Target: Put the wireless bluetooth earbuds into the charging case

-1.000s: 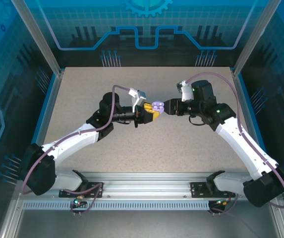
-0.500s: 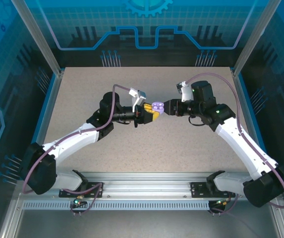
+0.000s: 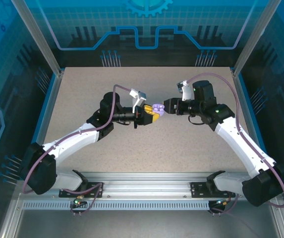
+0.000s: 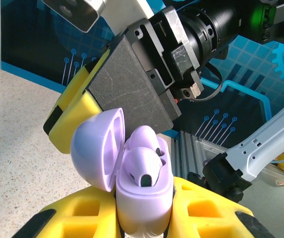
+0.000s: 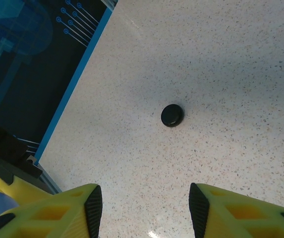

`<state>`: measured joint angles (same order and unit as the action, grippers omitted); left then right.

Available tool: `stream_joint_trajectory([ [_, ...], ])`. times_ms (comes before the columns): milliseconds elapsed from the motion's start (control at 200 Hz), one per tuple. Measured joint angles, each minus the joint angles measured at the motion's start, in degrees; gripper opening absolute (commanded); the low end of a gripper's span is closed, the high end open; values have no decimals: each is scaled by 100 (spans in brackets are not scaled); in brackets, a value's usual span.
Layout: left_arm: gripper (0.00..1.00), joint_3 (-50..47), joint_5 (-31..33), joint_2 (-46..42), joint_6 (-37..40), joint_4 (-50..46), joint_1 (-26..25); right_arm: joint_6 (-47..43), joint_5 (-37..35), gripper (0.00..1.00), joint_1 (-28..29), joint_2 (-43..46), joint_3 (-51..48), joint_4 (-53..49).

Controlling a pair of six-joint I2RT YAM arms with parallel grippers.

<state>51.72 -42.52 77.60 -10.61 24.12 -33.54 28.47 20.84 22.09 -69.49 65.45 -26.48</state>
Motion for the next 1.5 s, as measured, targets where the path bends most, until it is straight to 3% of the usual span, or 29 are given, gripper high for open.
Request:
stream_joint_trajectory([
  [930, 0, 0, -37, 111, 0, -289, 0, 105, 1086, 54, -151, 68, -96, 492],
  [1165, 1, 133, 398, 323, -4, -754, 44, -50, 28, 57, -151, 92, -85, -162],
  [1501, 0, 798, 1067, 1683, -601, -1749, 76, -118, -1069, 57, -160, 92, -85, -807],
])
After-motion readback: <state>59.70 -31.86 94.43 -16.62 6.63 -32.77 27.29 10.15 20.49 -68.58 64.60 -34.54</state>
